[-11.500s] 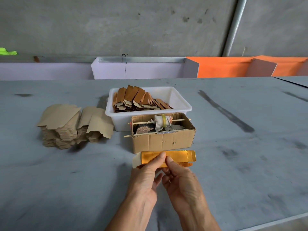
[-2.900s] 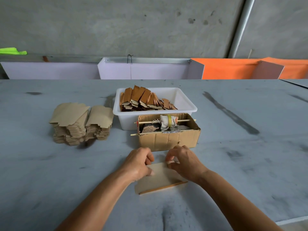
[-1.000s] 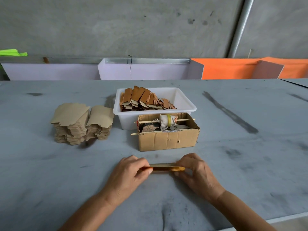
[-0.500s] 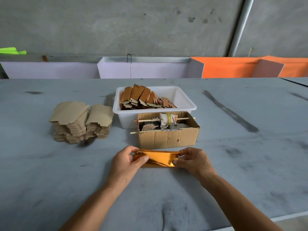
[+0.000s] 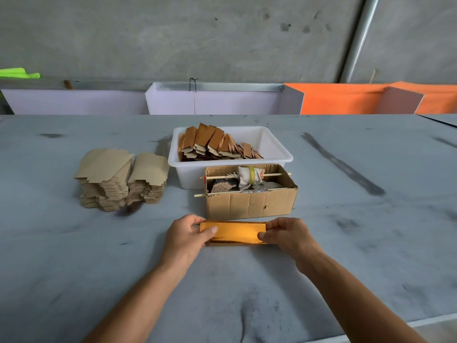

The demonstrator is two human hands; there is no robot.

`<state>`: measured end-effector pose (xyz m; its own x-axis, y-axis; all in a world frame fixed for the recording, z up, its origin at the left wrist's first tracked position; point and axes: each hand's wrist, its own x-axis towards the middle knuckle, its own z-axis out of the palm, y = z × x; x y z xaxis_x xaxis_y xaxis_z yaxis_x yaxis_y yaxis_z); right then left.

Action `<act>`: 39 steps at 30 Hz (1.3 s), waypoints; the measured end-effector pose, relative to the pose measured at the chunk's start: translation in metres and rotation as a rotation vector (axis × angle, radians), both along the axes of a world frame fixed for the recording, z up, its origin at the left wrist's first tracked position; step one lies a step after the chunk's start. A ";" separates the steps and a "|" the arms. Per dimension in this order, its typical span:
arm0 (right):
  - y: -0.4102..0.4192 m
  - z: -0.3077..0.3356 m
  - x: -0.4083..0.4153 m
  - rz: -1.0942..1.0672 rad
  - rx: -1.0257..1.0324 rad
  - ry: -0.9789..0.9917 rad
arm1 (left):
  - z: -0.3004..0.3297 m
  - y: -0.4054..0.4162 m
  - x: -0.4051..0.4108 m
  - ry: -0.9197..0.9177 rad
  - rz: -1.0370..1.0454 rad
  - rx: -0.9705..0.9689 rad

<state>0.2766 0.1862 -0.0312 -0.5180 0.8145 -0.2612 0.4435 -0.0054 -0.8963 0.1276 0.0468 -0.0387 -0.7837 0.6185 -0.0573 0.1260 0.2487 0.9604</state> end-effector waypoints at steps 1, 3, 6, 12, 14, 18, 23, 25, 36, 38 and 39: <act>0.000 0.000 -0.001 -0.003 -0.002 -0.004 | 0.002 0.001 -0.001 -0.013 0.007 -0.006; 0.001 0.001 -0.003 -0.012 -0.003 -0.008 | 0.004 0.002 -0.003 -0.033 0.008 -0.018; 0.002 0.000 -0.005 -0.041 -0.014 -0.013 | 0.007 0.005 -0.005 -0.047 0.004 -0.046; 0.002 0.002 -0.008 -0.052 -0.003 -0.026 | 0.007 0.004 -0.006 -0.053 -0.013 -0.050; 0.002 0.002 -0.008 -0.046 0.018 -0.034 | 0.007 0.002 -0.005 -0.068 -0.043 -0.055; -0.001 0.000 -0.006 -0.012 0.086 -0.060 | 0.003 -0.001 -0.002 -0.002 -0.046 -0.104; -0.008 -0.006 -0.004 -0.007 0.203 -0.108 | 0.000 -0.004 0.002 0.246 -0.040 -0.254; -0.011 -0.008 -0.004 -0.041 0.234 -0.108 | 0.000 -0.003 0.003 0.275 -0.028 -0.283; -0.034 -0.021 -0.002 -0.029 0.821 -0.171 | 0.000 -0.004 0.012 0.656 -0.018 -0.393; -0.040 -0.024 -0.004 0.052 1.096 -0.128 | 0.002 -0.005 0.018 0.936 -0.126 -0.306; -0.042 -0.024 -0.004 0.092 1.224 -0.115 | 0.002 -0.006 0.021 1.046 -0.198 -0.271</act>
<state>0.2725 0.1439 -0.0548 -0.6109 0.5162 0.6003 0.4742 0.8457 -0.2448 0.1489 0.0411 -0.0368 -0.4127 0.8059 0.4246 0.9071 0.3210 0.2724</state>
